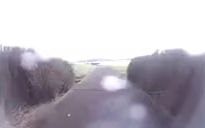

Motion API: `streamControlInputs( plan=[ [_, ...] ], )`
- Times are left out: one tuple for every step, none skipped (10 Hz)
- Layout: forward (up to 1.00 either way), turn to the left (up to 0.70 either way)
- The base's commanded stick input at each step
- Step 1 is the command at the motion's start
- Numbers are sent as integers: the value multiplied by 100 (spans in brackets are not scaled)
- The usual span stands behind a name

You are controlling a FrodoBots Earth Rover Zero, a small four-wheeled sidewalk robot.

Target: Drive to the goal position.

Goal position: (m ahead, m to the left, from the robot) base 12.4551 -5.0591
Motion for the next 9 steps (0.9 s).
streamControlInputs(
  plan=[
    [70, -35],
    [70, -35],
    [70, 0],
    [70, 0],
    [70, 0],
    [70, 0],
    [70, 0],
    [70, 0],
    [70, 0]
  ],
)
